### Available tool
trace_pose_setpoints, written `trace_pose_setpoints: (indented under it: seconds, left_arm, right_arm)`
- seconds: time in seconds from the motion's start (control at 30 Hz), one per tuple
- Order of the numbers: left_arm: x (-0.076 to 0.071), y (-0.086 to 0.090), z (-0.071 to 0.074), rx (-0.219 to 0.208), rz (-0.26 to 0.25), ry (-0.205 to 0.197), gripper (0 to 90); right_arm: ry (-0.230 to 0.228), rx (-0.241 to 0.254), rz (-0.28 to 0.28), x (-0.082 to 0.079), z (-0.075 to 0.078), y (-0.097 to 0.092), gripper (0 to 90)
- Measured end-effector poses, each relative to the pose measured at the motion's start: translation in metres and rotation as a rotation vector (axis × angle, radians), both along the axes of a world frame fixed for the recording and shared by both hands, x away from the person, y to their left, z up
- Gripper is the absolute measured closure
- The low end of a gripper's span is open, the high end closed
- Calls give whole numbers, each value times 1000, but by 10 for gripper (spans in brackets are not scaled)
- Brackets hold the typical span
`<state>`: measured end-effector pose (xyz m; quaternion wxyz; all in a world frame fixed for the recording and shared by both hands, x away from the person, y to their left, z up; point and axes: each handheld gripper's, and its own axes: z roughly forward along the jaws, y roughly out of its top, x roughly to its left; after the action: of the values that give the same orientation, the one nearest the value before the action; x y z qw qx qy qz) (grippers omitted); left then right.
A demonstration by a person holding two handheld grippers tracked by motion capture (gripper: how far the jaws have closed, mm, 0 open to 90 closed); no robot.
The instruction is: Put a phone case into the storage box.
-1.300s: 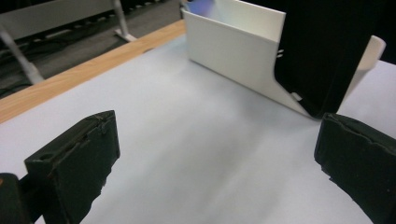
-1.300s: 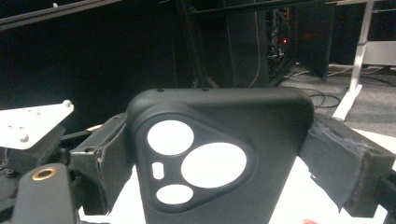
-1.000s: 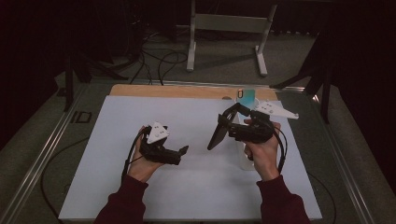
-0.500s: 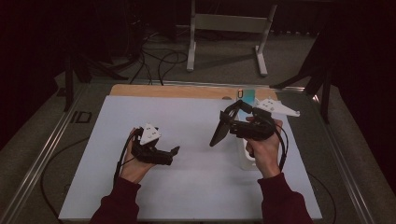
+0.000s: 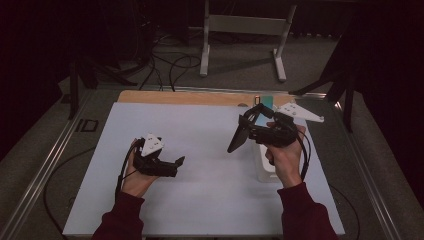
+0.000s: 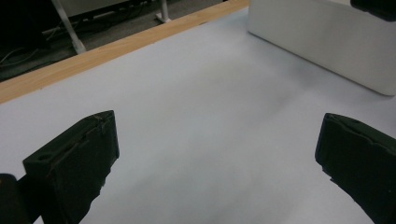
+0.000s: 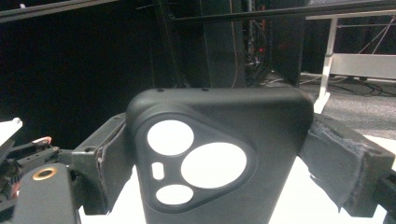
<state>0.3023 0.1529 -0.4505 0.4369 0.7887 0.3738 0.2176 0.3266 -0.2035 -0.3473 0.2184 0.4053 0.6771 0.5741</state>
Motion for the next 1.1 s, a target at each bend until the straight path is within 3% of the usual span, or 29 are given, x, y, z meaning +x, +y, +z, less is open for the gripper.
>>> trace_pose_setpoints:
  seconds: [0.27, 0.93, 1.1]
  left_arm:
    - [-3, 14, -3, -16, 22, -6, 0]
    - [-14, 45, -11, 5, 82, -4, 0]
    - [-18, 53, -12, -17, 89, -6, 0]
  right_arm:
    - [-8, -8, -18, 4, 2, -2, 142]
    - [-10, -28, -70, 18, 6, -5, 145]
    - [-16, -36, -81, 21, 7, -7, 145]
